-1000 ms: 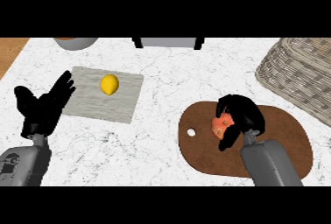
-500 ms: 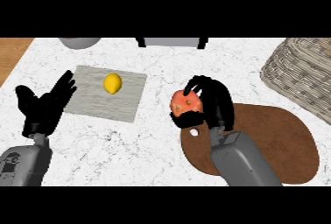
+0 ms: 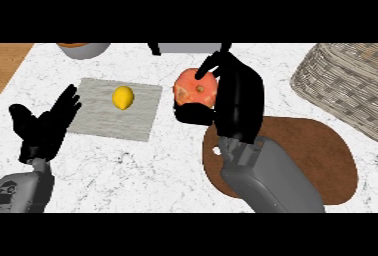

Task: Pick the squash from the cutting board and place it in the basket

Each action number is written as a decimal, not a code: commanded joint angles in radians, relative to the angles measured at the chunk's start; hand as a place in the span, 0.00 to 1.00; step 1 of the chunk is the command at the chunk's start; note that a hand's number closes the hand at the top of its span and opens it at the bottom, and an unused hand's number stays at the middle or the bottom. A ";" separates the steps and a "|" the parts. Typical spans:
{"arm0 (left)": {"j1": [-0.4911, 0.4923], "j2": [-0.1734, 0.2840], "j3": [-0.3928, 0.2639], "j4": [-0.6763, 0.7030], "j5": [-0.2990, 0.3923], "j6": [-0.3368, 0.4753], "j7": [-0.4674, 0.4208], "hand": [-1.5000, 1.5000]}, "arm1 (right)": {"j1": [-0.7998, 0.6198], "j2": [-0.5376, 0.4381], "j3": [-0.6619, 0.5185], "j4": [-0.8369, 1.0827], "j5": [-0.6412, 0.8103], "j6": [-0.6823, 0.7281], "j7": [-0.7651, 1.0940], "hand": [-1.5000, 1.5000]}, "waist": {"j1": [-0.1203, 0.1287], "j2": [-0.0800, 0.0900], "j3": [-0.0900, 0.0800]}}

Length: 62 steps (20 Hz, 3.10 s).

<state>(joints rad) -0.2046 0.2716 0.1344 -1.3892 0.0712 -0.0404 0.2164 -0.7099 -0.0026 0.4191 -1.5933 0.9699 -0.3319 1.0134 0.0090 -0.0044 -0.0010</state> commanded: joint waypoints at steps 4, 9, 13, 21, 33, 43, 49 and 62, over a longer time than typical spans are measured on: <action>0.019 0.001 0.009 -0.037 0.008 -0.006 0.015 0.50 | -0.204 -0.008 -0.146 -0.007 0.097 0.193 0.166 1.00 | -0.005 0.000 0.000; -0.016 0.009 0.027 0.018 0.004 -0.010 -0.009 0.50 | -0.357 -0.067 -0.305 0.123 0.074 0.191 0.098 1.00 | -0.002 0.004 0.000; -0.004 0.014 0.017 0.002 0.011 -0.039 0.011 0.50 | -0.399 -0.116 -0.386 0.252 0.072 0.133 0.023 1.00 | 0.003 0.006 0.000; -0.014 -0.004 0.014 0.054 -0.019 -0.022 -0.046 0.50 | -0.453 -0.298 -0.478 0.408 0.114 0.188 -0.033 1.00 | -0.003 0.008 0.000; -0.040 0.016 0.044 0.084 -0.018 -0.035 -0.049 0.50 | -0.236 -0.418 -0.606 0.524 0.029 0.030 -0.296 1.00 | -0.003 0.009 0.001; -0.059 -0.021 0.027 0.068 -0.041 -0.001 -0.010 0.50 | -0.183 -0.466 -0.715 0.655 -0.108 -0.063 -0.510 1.00 | -0.001 0.009 0.001; -0.061 -0.019 0.010 -0.019 -0.033 -0.007 0.068 0.50 | -0.181 -0.489 -0.785 0.805 -0.081 -0.239 -0.496 0.00 | 0.006 0.009 0.002; 0.026 -0.045 0.021 -0.006 -0.043 -0.004 -0.014 0.50 | -0.197 -0.544 -0.957 0.710 -0.325 -0.344 -0.624 0.00 | -0.019 0.001 0.002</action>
<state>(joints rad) -0.2056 0.2479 0.1646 -1.4016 0.0410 -0.0583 0.2246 -0.9270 -0.5282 -0.4538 -0.8215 0.7281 -0.6190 0.3958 0.0057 0.0010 0.0006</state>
